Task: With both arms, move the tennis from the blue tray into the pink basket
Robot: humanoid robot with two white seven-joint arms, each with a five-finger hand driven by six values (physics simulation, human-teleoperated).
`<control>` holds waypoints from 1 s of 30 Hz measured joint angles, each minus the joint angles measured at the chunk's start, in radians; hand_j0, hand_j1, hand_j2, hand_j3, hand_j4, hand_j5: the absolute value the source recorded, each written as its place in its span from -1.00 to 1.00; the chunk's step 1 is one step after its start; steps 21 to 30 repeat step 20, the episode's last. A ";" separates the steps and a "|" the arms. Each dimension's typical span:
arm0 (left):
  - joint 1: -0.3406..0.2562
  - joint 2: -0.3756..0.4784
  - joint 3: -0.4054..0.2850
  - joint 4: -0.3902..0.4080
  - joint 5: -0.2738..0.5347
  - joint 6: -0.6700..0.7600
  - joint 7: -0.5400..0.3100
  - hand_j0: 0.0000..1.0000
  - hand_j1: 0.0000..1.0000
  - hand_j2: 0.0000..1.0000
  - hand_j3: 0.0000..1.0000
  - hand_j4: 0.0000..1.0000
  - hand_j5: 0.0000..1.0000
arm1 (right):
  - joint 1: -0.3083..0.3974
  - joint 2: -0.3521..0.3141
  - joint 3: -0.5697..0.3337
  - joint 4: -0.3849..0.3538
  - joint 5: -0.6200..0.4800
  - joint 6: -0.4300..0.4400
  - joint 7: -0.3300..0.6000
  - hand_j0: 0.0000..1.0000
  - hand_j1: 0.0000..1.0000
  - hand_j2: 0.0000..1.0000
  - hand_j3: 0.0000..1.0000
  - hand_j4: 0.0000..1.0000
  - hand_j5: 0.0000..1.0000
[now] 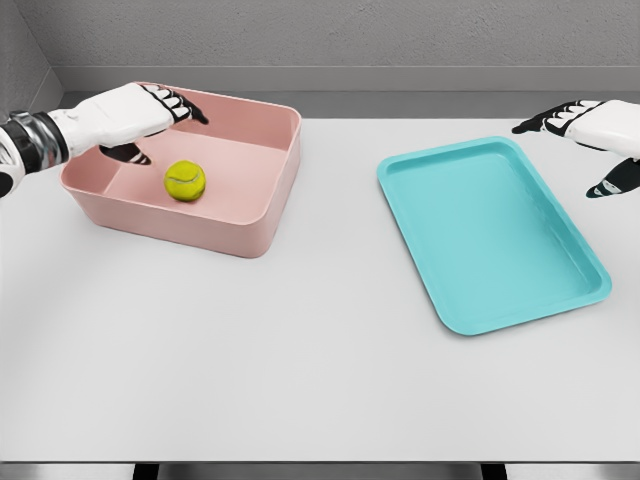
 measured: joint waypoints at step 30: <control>0.167 0.319 0.025 -0.327 0.445 0.000 0.001 1.00 1.00 1.00 1.00 1.00 1.00 | 0.000 -0.002 0.000 -0.001 0.000 0.000 0.000 1.00 1.00 1.00 1.00 1.00 1.00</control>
